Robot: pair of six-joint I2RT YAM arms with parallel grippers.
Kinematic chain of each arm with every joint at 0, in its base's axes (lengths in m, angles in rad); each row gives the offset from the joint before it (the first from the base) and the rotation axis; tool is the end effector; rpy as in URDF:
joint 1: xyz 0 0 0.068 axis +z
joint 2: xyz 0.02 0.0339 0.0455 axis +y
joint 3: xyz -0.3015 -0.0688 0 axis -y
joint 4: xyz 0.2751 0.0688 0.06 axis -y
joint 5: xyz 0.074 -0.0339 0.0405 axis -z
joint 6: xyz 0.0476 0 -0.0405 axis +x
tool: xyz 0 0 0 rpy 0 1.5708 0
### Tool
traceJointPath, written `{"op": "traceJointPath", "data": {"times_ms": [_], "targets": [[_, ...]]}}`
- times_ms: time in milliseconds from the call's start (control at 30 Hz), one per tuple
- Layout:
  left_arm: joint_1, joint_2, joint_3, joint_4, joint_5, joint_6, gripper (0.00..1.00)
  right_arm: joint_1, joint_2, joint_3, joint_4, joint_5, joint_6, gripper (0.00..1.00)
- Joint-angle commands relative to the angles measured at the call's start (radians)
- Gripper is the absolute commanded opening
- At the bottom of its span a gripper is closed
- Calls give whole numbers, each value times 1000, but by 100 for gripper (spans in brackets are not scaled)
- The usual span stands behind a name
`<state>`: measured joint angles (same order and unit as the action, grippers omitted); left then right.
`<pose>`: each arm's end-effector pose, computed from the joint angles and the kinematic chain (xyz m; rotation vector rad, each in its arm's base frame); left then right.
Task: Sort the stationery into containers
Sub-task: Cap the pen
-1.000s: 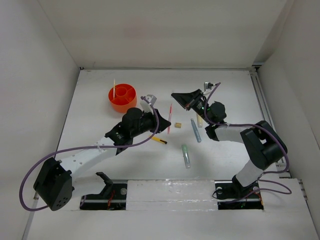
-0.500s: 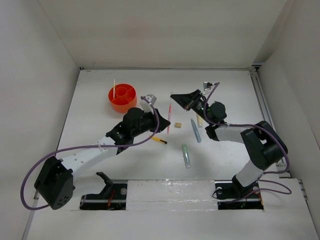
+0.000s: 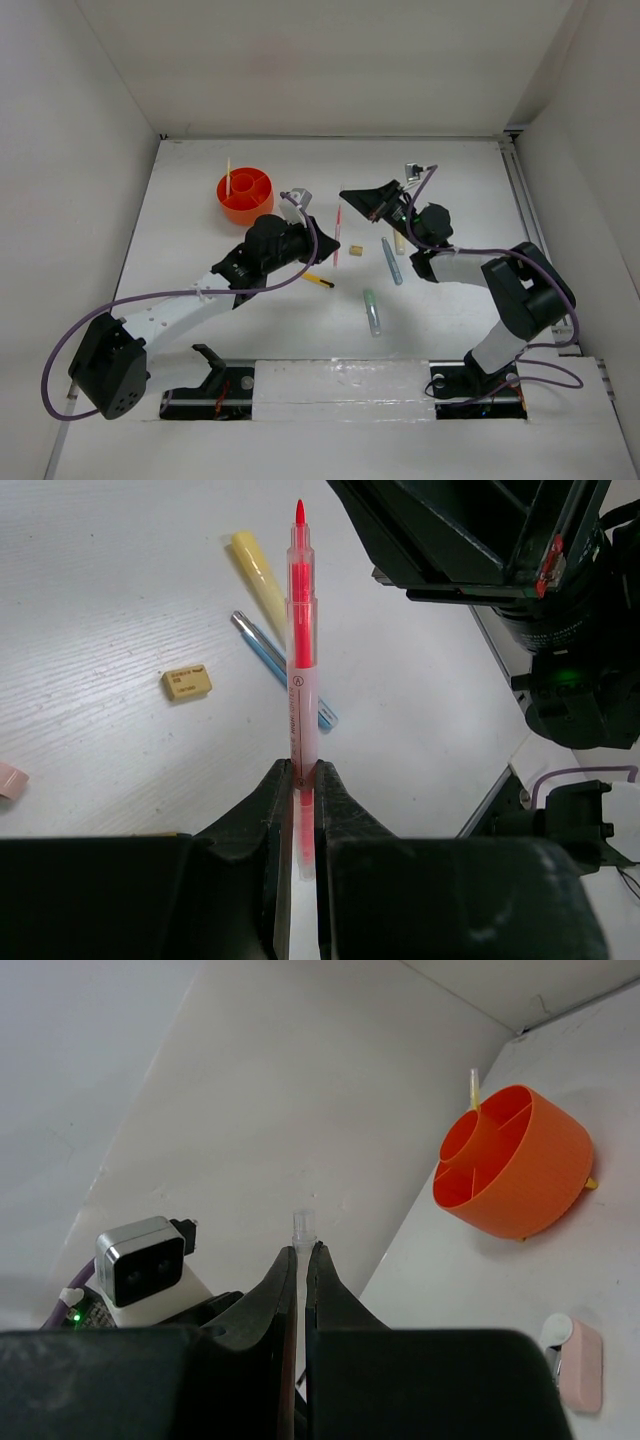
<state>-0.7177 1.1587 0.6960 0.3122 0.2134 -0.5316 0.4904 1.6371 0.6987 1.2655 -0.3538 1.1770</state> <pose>0.2129 -0.1992 0.3026 0.3398 1.8169 -1.0854 0.3128 0.1857 0.2660 0.1435 1.4465 1.6265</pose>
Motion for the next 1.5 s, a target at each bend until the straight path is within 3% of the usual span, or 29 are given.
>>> {"op": "traceJointPath", "data": {"times_ms": [0, 1467], "targets": [[4, -4, 37, 59, 7, 16, 0, 20, 7, 2, 176, -17, -22, 0], [32, 16, 19, 59, 57, 7, 0, -18, 38, 76, 235, -39, -13, 0]]}}
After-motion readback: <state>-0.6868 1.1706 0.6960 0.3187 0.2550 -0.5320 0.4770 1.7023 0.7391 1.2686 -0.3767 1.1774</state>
